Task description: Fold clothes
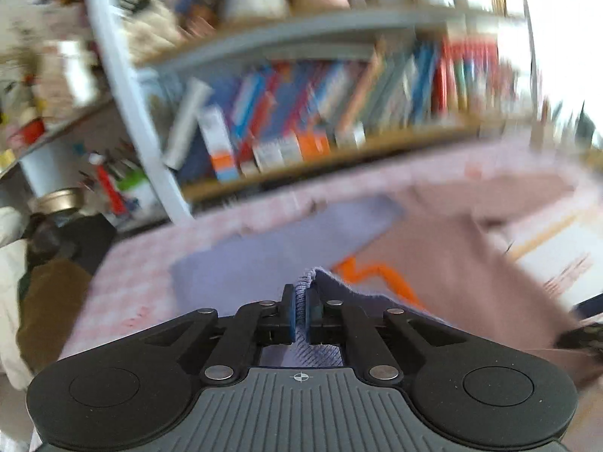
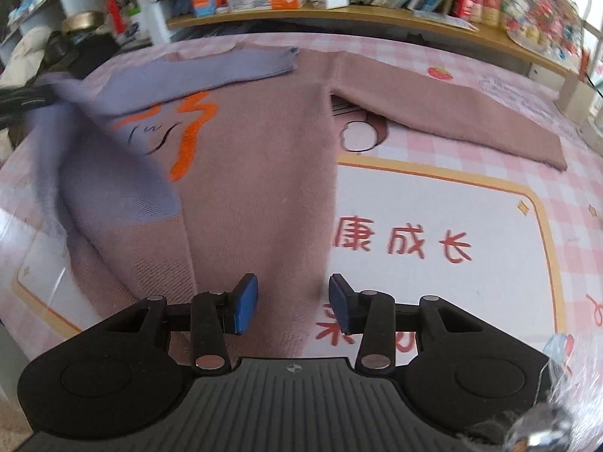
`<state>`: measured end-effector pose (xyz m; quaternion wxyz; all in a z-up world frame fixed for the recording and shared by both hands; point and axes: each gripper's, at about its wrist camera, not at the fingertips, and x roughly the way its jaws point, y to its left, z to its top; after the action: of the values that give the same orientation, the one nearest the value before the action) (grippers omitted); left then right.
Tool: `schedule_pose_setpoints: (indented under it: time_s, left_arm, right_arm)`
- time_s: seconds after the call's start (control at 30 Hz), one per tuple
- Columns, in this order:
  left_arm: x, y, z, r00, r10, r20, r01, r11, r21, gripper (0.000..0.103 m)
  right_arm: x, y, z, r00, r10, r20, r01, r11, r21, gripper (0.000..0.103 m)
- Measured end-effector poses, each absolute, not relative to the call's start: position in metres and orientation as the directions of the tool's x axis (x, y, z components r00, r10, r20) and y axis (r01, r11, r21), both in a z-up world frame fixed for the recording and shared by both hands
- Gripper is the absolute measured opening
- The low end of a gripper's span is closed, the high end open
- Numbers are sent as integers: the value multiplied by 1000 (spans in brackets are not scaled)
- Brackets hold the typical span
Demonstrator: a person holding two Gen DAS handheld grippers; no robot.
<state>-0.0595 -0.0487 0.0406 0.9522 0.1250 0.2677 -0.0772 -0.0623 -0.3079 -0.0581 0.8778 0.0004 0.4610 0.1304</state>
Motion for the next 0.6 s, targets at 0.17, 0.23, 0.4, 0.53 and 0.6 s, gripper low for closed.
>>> schedule_pose_setpoints:
  time_s: [0.17,0.23,0.4,0.53,0.6]
  left_arm:
    - [-126,8,36,784,-95,-613,208,971,114,5]
    - [-138,21,16,697,-72,-714,187,979,84,11]
    - [-154,50,-20,527,-2,-850,91,994,55,15]
    - [-150,80,-13,554,27,-832,-34,999,10,16]
    - [-140,92,-2,605,16,-796,-85,995,-45,31]
  right_arm:
    - [-56,-327,-45,558,274,-783,-189,961,202,39]
    - [-52,-330,-44,554,271,-787,-188,962,198,39]
    - [-52,-326,-47,520,283,-806,-204,957,204,39]
    - [-54,-321,-52,489,296,-821,-220,952,212,39]
    - [-56,-318,-54,476,296,-828,-223,952,211,37]
